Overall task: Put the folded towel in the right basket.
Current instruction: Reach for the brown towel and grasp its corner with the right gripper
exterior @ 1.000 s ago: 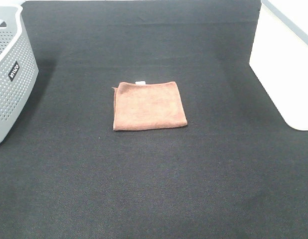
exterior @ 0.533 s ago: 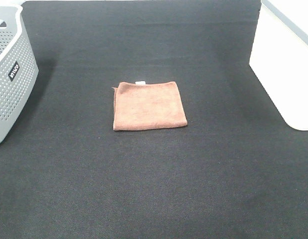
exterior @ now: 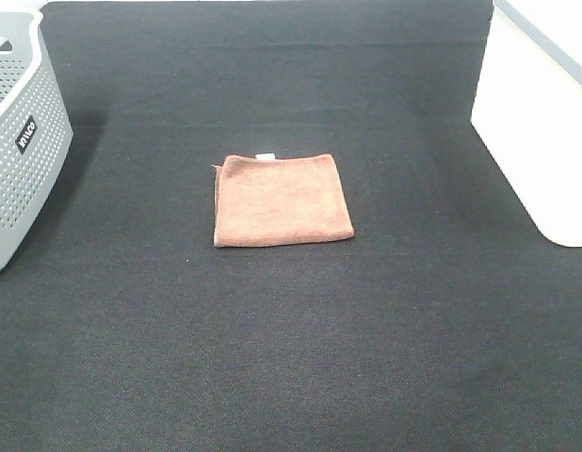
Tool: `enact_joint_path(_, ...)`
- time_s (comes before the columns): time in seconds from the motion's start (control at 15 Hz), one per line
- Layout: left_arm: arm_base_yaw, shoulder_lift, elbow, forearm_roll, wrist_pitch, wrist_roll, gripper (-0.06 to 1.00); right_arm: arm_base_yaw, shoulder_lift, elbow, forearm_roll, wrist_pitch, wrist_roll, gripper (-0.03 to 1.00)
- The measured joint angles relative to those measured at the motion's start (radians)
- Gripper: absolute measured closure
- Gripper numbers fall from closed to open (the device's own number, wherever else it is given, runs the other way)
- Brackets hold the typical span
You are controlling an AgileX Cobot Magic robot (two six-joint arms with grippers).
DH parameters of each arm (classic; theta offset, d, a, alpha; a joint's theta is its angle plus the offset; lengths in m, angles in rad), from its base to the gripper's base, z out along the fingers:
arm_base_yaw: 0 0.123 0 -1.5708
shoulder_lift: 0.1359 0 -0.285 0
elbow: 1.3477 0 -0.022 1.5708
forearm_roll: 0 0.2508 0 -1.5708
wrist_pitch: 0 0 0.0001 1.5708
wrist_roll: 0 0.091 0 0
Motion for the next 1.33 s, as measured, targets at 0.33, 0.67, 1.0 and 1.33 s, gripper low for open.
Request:
enact_joint_path(0.33,0.000,0.000,0.000,0.000,0.000,0.000,0.07,0.000,0.364,-0.103,0.056,-0.265,-0.008,0.26)
enact_joint_path(0.67,0.000,0.000,0.000,0.000,0.000,0.000,0.07,0.000,0.733,-0.304,0.144,-0.342,-0.118,0.26)
enact_joint_path(1.0,0.000,0.000,0.000,0.000,0.000,0.000,0.07,0.015,1.215,-0.676,0.376,-0.269,-0.289,0.26)
enact_joint_path(1.33,0.000,0.000,0.000,0.000,0.000,0.000,0.07,0.215,1.564,-0.924,0.382,-0.259,-0.251,0.26)
